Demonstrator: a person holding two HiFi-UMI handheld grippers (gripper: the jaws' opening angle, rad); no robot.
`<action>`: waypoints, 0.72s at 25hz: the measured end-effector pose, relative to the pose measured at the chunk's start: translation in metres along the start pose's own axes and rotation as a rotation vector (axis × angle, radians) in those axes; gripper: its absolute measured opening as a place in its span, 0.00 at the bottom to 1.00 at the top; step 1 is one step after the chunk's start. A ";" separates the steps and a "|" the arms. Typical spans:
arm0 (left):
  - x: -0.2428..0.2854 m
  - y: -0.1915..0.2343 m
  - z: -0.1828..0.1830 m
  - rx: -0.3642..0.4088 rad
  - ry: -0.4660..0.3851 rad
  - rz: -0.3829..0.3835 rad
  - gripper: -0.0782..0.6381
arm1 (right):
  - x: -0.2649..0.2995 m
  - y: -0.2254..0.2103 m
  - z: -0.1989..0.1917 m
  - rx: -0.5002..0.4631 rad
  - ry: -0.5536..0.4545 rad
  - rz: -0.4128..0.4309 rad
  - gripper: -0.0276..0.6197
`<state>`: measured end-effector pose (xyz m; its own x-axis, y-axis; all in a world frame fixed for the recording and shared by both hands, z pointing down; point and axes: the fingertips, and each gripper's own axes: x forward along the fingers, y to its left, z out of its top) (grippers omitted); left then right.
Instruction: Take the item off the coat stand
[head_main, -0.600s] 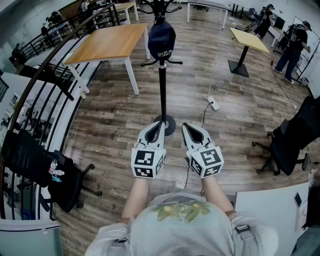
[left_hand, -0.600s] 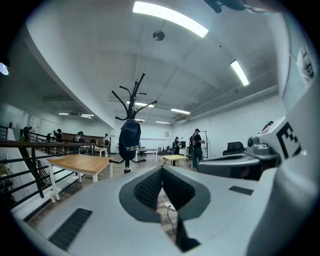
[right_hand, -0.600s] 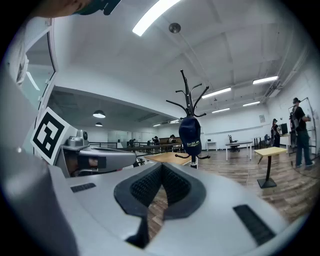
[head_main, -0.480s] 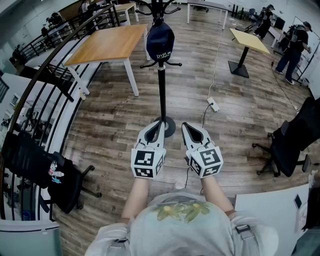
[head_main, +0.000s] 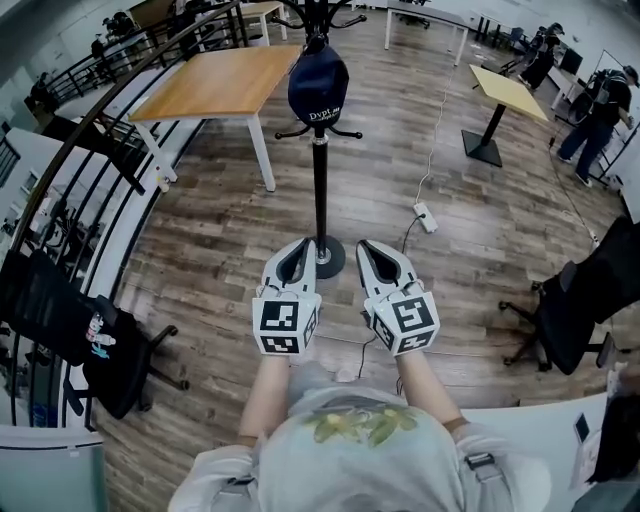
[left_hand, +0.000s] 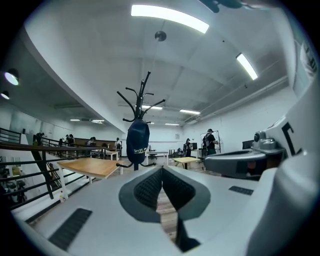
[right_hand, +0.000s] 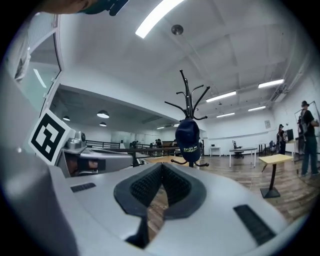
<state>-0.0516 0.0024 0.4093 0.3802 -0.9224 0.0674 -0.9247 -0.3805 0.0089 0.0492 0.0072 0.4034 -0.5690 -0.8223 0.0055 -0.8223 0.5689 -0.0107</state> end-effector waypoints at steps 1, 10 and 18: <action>0.000 0.005 0.001 -0.004 -0.004 0.016 0.13 | 0.003 -0.001 0.001 -0.009 0.001 0.008 0.06; 0.021 0.018 0.022 0.022 -0.047 0.043 0.38 | 0.030 -0.021 0.015 0.017 -0.029 0.032 0.24; 0.063 0.041 0.027 0.039 -0.042 0.055 0.40 | 0.066 -0.049 0.021 0.009 -0.026 0.033 0.29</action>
<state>-0.0648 -0.0733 0.3870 0.3296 -0.9438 0.0250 -0.9433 -0.3303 -0.0329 0.0518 -0.0755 0.3835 -0.5952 -0.8033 -0.0214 -0.8031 0.5956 -0.0192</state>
